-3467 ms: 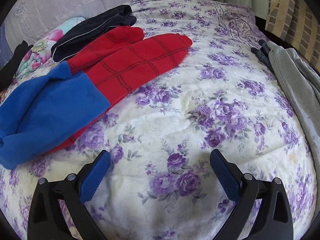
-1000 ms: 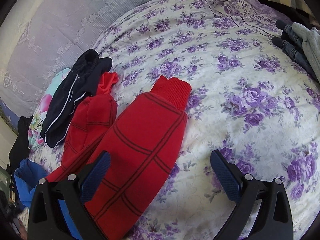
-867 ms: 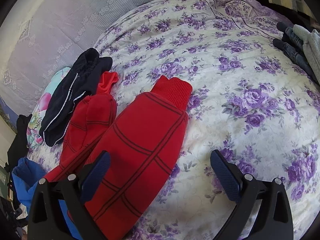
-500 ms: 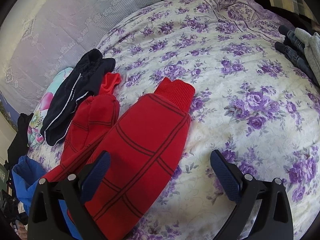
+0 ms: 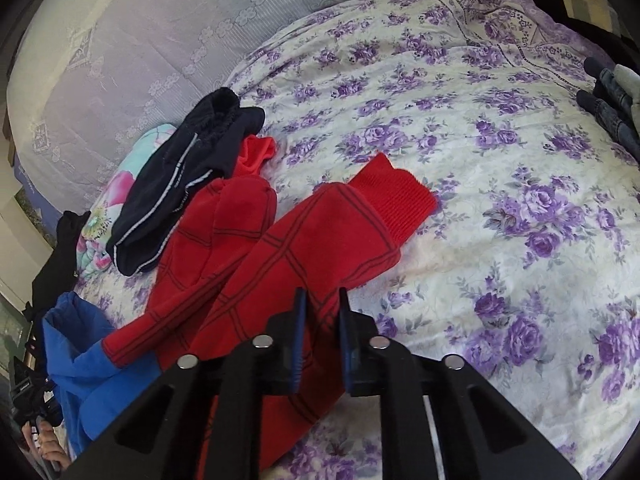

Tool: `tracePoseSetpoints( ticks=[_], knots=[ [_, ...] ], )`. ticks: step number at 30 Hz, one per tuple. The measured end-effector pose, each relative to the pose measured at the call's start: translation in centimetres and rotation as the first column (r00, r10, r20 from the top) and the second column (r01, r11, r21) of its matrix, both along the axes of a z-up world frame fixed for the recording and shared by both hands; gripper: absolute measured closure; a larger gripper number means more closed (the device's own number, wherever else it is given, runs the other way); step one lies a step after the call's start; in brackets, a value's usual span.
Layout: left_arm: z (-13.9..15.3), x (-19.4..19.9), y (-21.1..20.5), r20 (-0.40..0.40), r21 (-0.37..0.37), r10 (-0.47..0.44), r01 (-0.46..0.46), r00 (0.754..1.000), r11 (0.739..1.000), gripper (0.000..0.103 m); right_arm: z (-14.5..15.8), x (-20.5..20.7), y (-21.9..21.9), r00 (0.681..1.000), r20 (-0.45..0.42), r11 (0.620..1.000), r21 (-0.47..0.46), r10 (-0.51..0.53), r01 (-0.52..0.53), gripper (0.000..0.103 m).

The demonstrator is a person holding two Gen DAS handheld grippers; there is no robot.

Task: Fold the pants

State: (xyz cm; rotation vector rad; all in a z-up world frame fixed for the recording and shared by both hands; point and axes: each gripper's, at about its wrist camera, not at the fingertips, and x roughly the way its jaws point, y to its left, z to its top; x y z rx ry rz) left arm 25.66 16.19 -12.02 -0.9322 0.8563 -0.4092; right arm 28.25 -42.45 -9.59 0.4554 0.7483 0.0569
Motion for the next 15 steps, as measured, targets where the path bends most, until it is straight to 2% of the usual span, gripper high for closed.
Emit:
tracePoseSetpoints(
  ticks=[6,10,12,15],
  knots=[
    [5.9,-2.3,2.3,0.061,0.021,0.031,-0.032,0.998,0.999,0.086,4.4,-5.4,-2.4,0.994,0.09,0.995,0.088,-0.06,0.052,0.094],
    [9.4,-6.5,3.8,0.117,0.02,0.025,-0.027,0.993,0.999,0.086,8.3,-12.2,-3.5,0.985,0.157,0.996,0.07,-0.072,0.062,0.094],
    [10.0,-9.3,4.3,0.134,0.039,0.009,-0.014,0.991,0.999,0.086,9.0,-16.1,-3.9,0.985,0.163,0.996,0.066,-0.063,0.053,0.094],
    [8.6,-13.7,5.2,0.115,0.052,-0.012,0.006,0.993,0.999,0.086,7.7,-21.5,-4.2,0.988,0.142,0.996,0.077,-0.058,0.047,0.094]
  ],
)
